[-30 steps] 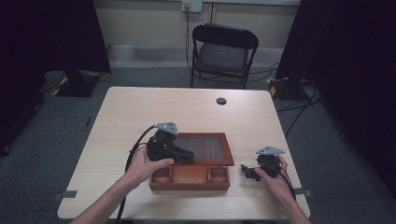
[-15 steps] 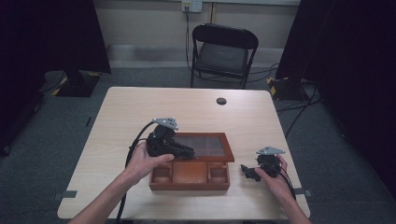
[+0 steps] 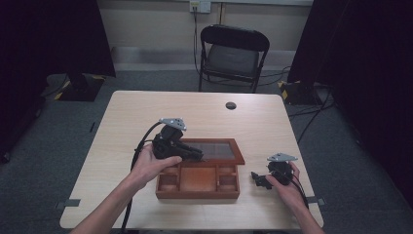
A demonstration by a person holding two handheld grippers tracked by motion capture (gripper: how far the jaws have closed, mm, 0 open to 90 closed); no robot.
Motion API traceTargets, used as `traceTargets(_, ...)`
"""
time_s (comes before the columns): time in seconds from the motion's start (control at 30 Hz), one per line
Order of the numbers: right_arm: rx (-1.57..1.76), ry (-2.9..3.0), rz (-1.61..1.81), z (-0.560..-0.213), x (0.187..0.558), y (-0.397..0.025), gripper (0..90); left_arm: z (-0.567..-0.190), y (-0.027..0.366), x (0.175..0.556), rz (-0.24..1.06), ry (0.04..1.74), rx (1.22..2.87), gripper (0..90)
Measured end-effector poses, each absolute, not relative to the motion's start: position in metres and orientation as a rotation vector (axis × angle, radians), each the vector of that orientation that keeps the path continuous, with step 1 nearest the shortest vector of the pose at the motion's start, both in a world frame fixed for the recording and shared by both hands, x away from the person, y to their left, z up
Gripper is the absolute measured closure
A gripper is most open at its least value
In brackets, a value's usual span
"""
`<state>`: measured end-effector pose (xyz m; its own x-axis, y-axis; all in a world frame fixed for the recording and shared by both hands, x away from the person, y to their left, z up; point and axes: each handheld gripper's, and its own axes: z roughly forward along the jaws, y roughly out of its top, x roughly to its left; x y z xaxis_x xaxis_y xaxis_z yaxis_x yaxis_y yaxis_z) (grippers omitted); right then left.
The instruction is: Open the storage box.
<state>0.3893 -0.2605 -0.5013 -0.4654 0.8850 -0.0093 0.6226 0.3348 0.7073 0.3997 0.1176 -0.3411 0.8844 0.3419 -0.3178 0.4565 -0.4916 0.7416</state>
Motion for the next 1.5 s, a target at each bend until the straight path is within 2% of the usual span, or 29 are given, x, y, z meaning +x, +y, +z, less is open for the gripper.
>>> traceTargets(1.5,1.326,2.213,0.908,-0.501,0.39,-0.261,0.0,-0.321,0.119,0.417,-0.141,0.581,2.108,80.8)
